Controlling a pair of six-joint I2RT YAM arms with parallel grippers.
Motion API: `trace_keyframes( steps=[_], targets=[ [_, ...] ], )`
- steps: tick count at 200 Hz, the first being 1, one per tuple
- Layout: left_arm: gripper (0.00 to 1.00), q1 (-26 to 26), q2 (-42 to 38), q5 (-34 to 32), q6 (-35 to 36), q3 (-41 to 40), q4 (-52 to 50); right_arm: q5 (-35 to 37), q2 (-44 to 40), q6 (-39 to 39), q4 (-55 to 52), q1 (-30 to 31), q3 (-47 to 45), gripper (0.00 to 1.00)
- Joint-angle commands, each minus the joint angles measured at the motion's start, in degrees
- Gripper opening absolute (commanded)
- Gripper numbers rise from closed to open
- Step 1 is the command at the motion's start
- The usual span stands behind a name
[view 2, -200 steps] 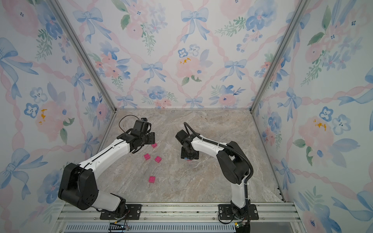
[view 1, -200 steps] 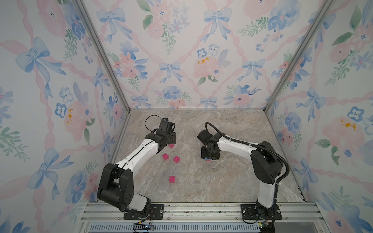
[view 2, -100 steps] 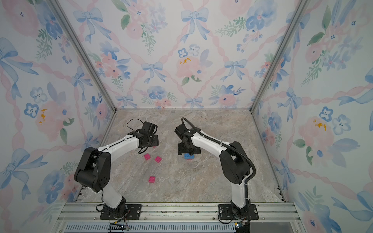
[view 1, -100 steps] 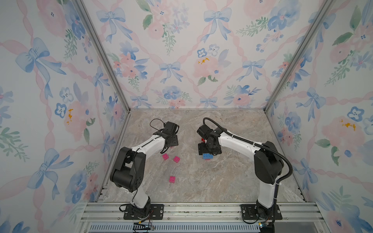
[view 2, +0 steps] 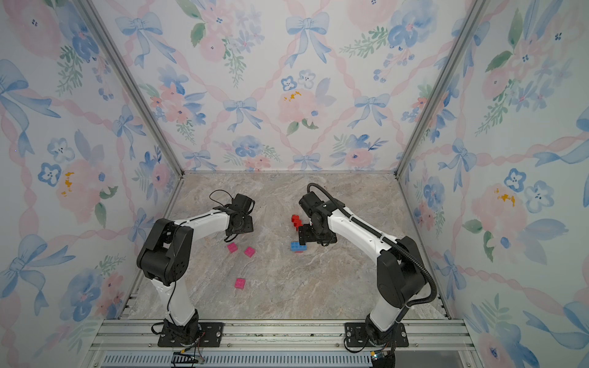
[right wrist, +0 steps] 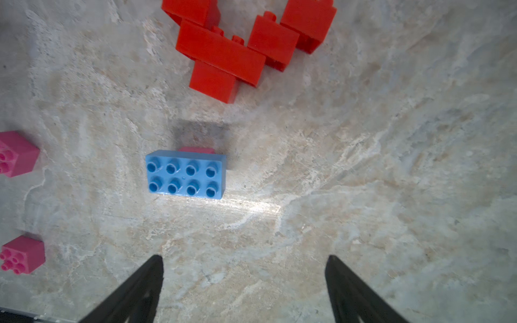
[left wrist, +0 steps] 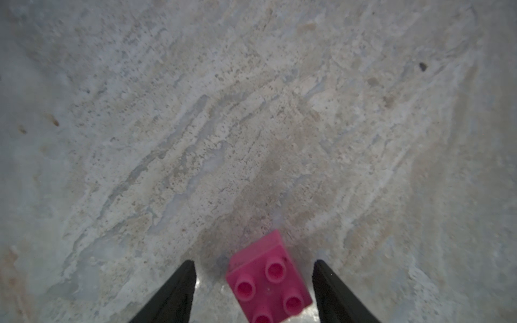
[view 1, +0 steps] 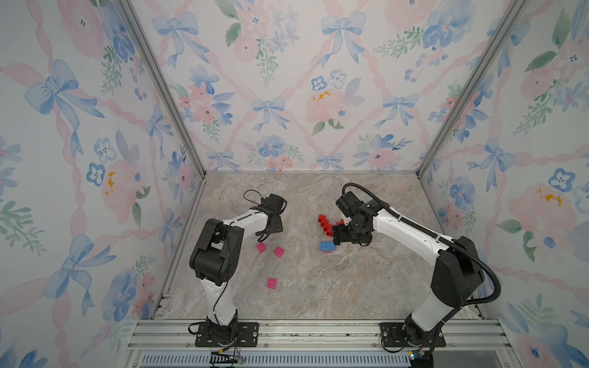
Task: Assemble the letter v with lego
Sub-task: Pick up the lego brick from the center of the board.
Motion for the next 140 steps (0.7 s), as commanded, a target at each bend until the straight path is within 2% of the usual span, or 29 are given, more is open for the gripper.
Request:
trace_keyframes(
  steps=[1, 40, 82, 120, 140],
  targets=[
    [0.67, -0.3, 1.3, 0.0, 1.0, 0.6, -0.3, -1.5, -1.6, -2.0, 0.4, -1.1, -2.0, 0.9],
    [0.57, -0.2, 3.6, 0.7, -0.5, 1.2, -0.2, -1.8, -1.6, -3.1, 0.7, -2.1, -3.9, 0.9],
    [0.42, -0.4, 5.6, 0.8, -0.5, 2.3, -0.2, -1.9, -4.3, -3.7, 0.6, -3.0, -5.4, 0.9],
    [0.31, -0.9, 4.0, 1.2, -0.8, 0.8, -0.4, -1.7, -5.7, -4.0, -0.1, -4.1, -6.3, 0.9],
    [0.3, -2.1, 1.1, 1.2, -1.3, -0.7, -0.6, -1.9, -7.2, -3.1, -0.4, -5.2, -7.1, 0.9]
  ],
)
